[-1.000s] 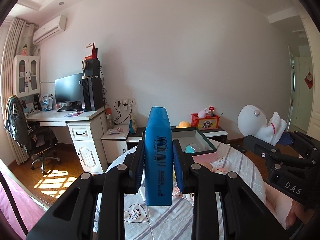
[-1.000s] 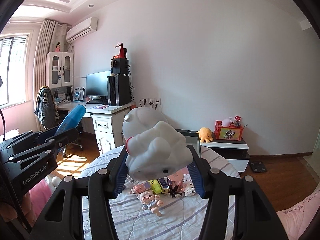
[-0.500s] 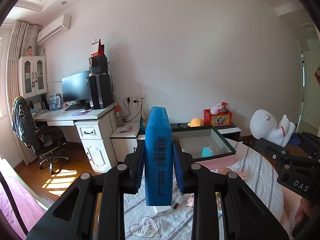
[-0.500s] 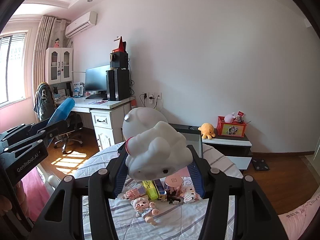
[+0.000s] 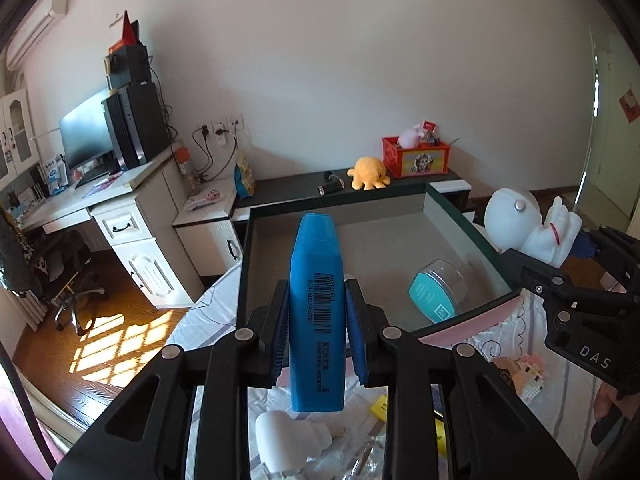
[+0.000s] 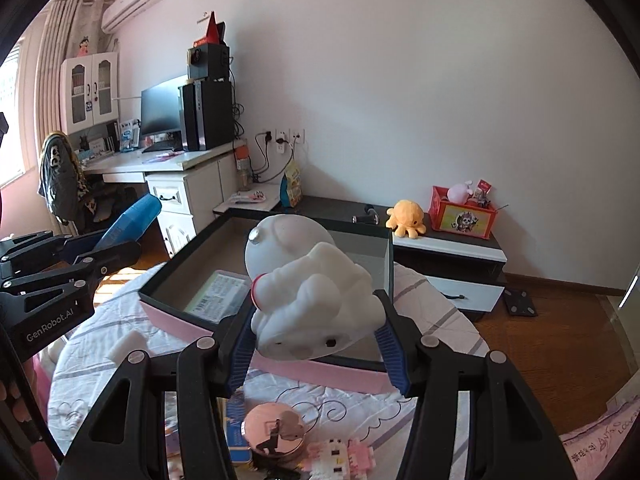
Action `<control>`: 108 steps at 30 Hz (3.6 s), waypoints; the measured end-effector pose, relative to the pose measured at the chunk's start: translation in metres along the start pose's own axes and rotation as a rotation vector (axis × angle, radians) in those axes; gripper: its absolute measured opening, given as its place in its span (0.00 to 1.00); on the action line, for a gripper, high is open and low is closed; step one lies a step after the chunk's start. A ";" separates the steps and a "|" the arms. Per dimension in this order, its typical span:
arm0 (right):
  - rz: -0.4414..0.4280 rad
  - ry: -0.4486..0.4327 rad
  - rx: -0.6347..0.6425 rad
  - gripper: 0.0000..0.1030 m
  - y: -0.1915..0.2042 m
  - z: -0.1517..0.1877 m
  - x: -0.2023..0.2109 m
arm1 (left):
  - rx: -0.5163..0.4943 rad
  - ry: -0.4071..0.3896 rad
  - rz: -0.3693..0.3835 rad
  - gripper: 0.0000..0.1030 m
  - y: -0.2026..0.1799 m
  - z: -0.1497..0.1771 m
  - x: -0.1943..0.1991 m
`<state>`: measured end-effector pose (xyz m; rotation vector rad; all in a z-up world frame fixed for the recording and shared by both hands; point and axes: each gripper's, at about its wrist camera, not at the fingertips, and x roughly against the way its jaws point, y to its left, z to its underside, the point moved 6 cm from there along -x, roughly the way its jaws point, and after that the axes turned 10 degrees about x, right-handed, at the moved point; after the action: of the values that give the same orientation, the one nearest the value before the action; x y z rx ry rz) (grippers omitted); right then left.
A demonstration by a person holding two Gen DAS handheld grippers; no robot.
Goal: Organize rigid objects
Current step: 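Place the blue highlighter in the pink box with the left gripper while the right places the plush toy, then withdraw both tools from the pink box back over the bed, then grasp the white charger with the left gripper while the right grasps the doll figurine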
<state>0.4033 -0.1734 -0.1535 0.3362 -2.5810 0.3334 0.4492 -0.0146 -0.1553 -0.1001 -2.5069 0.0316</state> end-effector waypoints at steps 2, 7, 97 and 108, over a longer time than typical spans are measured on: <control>0.012 0.036 0.002 0.54 -0.008 0.003 -0.024 | 0.004 0.067 0.035 0.26 -0.008 0.002 -0.028; 0.063 0.127 0.010 0.54 -0.024 0.018 -0.067 | -0.029 0.139 0.032 0.26 -0.025 0.011 -0.068; -0.051 0.127 -0.108 1.00 0.068 0.131 0.068 | 0.196 0.260 -0.137 0.85 0.077 0.157 -0.002; -0.151 0.251 -0.011 0.94 0.105 0.122 0.024 | 0.127 0.216 -0.037 0.39 0.073 0.174 0.034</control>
<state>0.2963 -0.1156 -0.2617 0.4526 -2.2962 0.2866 0.3234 0.0613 -0.2789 -0.0045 -2.2834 0.1566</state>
